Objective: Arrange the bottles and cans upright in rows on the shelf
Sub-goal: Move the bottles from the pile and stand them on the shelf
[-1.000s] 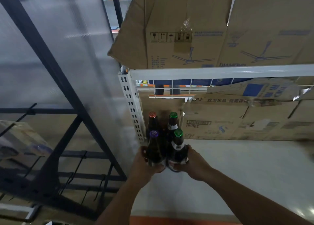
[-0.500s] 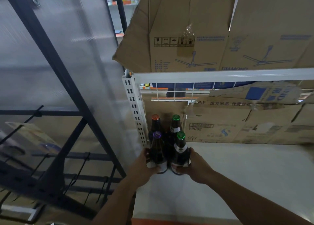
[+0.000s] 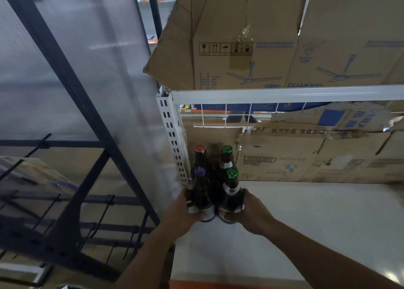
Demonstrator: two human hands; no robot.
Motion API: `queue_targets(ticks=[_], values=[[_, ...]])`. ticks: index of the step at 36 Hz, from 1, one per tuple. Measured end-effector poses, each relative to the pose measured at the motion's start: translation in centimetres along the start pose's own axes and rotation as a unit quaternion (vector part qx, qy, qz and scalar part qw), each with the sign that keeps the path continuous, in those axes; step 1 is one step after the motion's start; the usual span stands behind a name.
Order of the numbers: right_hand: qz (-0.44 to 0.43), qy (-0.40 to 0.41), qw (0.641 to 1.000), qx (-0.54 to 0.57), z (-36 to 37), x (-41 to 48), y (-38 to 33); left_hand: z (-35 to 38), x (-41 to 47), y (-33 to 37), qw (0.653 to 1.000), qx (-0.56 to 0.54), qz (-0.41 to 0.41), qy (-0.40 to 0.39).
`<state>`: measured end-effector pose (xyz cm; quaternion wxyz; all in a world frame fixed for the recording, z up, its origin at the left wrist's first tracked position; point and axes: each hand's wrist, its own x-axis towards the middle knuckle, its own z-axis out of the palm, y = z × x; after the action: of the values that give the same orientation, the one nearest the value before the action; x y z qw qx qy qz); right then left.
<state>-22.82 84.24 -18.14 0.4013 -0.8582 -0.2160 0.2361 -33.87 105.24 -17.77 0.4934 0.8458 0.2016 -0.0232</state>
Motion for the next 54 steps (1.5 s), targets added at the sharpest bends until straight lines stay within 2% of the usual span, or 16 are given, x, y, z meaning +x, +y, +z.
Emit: queue_targets(ticks=[14,22,29,33,36,40,43,49,54], values=[[0.02,0.0,1.0,0.005,0.0,0.1,-0.7,-1.0,0.7,0.1,0.999,0.015,-0.009,-0.037],[0.027,0.003,1.0,0.014,0.5,0.0,-0.7,-1.0,-0.2,-0.2,0.999,-0.04,-0.003,-0.03],[0.029,0.009,0.999,0.018,0.8,-0.5,-1.2,-0.9,-0.6,0.1,0.999,-0.04,0.002,-0.016],[0.069,0.02,0.997,0.035,1.2,-0.8,-0.7,-0.4,-0.9,0.4,1.0,-0.015,-0.001,-0.002],[0.104,-0.009,0.994,0.034,1.5,-0.9,0.3,0.0,-1.0,0.2,1.0,0.007,-0.006,-0.003],[0.142,-0.051,0.988,0.031,1.7,-2.1,1.0,0.1,-1.2,-0.2,0.997,0.027,-0.073,-0.027],[0.156,-0.046,0.986,0.042,1.4,-3.0,1.1,0.1,-1.8,-0.1,0.994,0.055,-0.082,-0.046],[0.101,0.023,0.992,0.073,-0.6,-4.4,0.0,0.2,-3.3,1.7,0.997,0.052,-0.053,-0.032],[0.055,0.058,0.989,0.123,-3.8,-7.4,-0.1,2.4,-5.1,5.9,1.0,0.027,0.009,-0.003]])
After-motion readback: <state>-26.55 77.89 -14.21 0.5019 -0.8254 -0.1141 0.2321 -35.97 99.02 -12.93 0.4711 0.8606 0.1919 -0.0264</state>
